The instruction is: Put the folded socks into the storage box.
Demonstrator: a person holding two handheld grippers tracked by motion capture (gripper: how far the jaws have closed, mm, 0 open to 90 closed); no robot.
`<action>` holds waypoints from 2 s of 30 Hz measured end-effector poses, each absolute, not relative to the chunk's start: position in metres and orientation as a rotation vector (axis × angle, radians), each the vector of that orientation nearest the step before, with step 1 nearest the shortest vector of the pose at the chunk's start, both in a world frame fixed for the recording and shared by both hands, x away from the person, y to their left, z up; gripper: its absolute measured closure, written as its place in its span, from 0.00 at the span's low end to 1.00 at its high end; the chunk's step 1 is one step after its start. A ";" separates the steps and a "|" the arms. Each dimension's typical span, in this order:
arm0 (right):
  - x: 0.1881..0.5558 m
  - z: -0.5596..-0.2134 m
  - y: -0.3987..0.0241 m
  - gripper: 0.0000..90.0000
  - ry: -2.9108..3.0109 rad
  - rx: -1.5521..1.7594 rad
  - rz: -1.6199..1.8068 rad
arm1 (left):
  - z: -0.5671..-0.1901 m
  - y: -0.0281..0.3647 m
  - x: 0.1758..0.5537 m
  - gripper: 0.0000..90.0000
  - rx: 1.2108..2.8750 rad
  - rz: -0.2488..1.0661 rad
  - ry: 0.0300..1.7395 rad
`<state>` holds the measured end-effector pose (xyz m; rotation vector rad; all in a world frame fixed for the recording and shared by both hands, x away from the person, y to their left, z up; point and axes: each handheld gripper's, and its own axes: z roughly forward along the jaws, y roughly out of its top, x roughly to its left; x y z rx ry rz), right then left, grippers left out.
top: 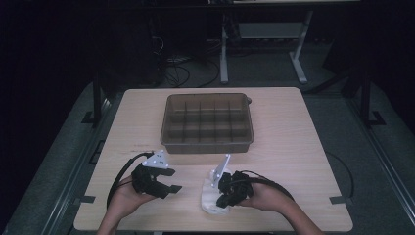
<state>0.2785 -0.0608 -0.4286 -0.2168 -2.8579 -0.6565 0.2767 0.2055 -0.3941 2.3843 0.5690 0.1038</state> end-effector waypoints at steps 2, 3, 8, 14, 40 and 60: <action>0.278 -0.432 -0.061 0.92 -2.857 -0.222 -0.648 | -0.394 0.204 0.276 0.42 2.390 0.101 0.561; 0.278 -0.432 -0.061 0.90 -2.858 -0.225 -0.654 | -0.394 0.203 0.276 0.42 2.390 0.100 0.557; 0.289 -0.420 -0.070 0.88 -2.884 -0.287 -0.706 | -0.393 0.196 0.273 0.44 2.388 0.085 0.521; 0.311 -0.411 -0.082 0.87 -2.949 -0.375 -0.725 | -0.394 0.182 0.269 0.48 2.403 0.062 0.471; 0.354 -0.430 -0.085 0.78 -2.991 -0.490 -0.652 | -0.412 0.112 0.250 0.59 2.509 -0.092 0.215; 0.350 -0.432 -0.084 0.97 -3.003 -0.461 -0.618 | -0.425 0.104 0.250 0.99 2.555 -0.144 0.114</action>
